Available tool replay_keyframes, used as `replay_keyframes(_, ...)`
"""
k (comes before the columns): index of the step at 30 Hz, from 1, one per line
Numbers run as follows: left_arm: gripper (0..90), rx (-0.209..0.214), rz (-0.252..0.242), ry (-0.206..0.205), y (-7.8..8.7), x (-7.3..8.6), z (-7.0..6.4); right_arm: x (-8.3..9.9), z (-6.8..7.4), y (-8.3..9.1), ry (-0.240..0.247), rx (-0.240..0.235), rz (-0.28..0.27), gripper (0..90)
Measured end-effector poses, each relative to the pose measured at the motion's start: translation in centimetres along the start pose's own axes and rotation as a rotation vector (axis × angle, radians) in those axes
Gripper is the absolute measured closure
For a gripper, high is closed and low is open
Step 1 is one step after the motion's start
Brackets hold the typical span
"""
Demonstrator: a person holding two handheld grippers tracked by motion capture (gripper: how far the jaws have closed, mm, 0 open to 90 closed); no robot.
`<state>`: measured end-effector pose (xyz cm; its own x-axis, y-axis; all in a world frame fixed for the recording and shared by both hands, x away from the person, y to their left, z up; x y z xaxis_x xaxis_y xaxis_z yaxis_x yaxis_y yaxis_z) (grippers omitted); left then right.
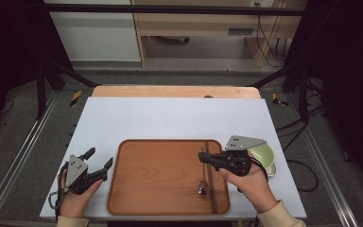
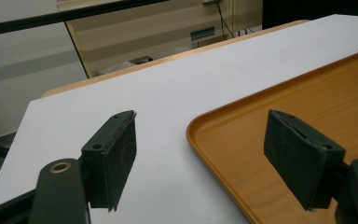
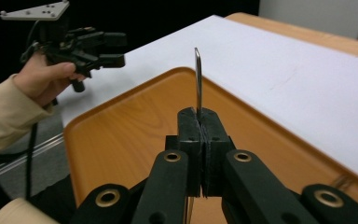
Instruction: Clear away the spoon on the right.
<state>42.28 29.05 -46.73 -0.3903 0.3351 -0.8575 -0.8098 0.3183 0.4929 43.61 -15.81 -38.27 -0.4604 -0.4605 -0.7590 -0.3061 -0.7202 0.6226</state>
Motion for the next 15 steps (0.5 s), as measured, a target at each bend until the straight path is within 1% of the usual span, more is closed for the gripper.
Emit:
replay_keyframes(2,25.2,-0.001,0.003,-0.006,0.0,0.0,0.0,0.2,0.0,-0.4,0.0,-0.007,0.032,89.5)
replay_keyframes(9,25.2,0.002,0.006,-0.01,-0.1,0.0,-0.2,0.8,-0.5,-1.9,-0.014,-0.043,0.098,88.2)
replay_keyframes(12,25.2,0.005,0.008,-0.011,-0.2,0.0,-0.2,0.8,-0.9,-2.5,-0.022,-0.033,0.112,86.2)
replay_keyframes(15,25.2,0.007,0.01,-0.012,-0.2,0.0,-0.2,0.7,-1.4,-3.2,-0.035,0.003,0.135,83.9)
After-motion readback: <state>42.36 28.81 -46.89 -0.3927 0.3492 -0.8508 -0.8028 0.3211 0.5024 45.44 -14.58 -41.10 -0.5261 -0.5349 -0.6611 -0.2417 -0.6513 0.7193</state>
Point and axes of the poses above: each handheld gripper's, and its own axes: y roughly backward along the jaws, x roughly out of its underside, z roughly to its left, the point moved 1 cm from there along -y, roughly forward along the jaws, and after that the axes turned 15 degrees about z, right-handed, at the moved point
